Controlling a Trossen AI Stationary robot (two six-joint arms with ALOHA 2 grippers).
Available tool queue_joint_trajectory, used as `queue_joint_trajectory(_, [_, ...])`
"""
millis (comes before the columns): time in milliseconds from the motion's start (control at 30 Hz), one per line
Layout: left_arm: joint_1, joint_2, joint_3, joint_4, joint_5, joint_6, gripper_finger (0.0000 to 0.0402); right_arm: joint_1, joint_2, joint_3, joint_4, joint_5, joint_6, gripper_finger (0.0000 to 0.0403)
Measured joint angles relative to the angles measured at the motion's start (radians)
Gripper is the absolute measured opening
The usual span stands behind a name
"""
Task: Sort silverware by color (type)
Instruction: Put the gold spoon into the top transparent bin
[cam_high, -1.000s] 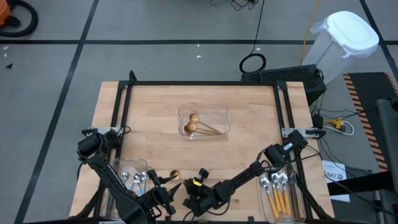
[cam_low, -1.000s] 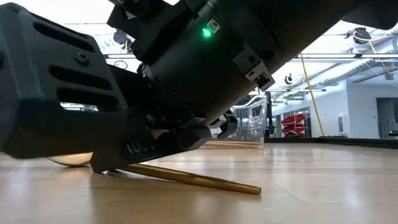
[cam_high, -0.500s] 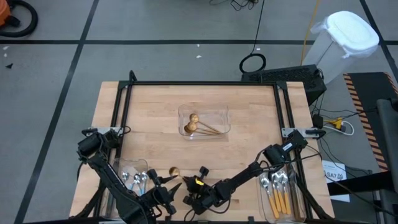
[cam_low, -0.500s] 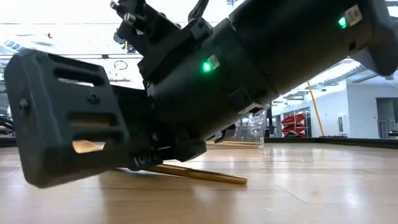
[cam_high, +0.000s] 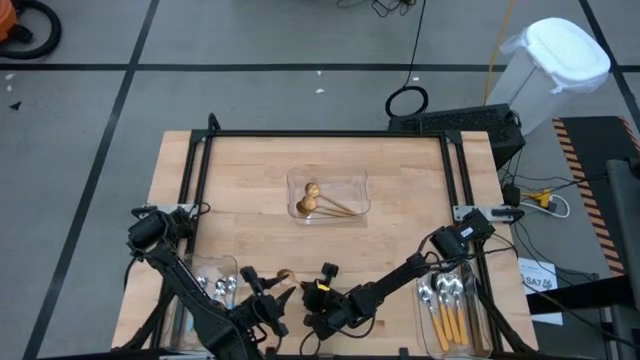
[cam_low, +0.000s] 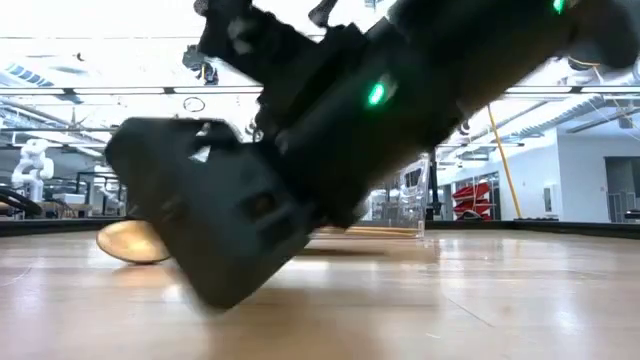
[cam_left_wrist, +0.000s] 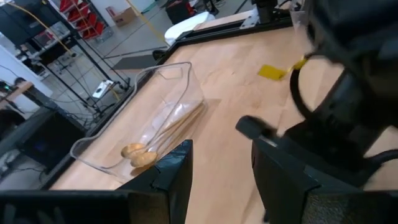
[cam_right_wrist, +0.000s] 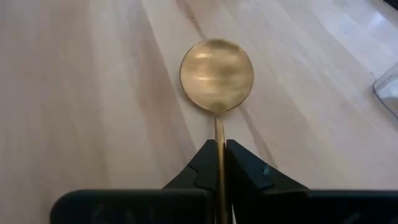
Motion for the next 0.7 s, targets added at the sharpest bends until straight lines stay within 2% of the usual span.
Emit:
queue_joint_trajectory(133, [0.015, -0.024, -0.001, -0.002, 0.000, 0.052, 0.0163, 0.003, -0.079, 0.000, -0.125, -0.035, -0.033, 0.0013])
queue_joint_trajectory(367, [0.016, -0.073, -0.001, -0.053, -0.030, 0.088, 0.0163, 0.000, -0.214, 0.001, -0.340, -0.024, -0.093, 0.0013])
queue_joint_trajectory(700, [0.037, -0.079, 0.000, -0.369, -0.081, -0.145, 0.0163, -0.060, -0.384, 0.003, -0.548, -0.088, -0.275, 0.0013])
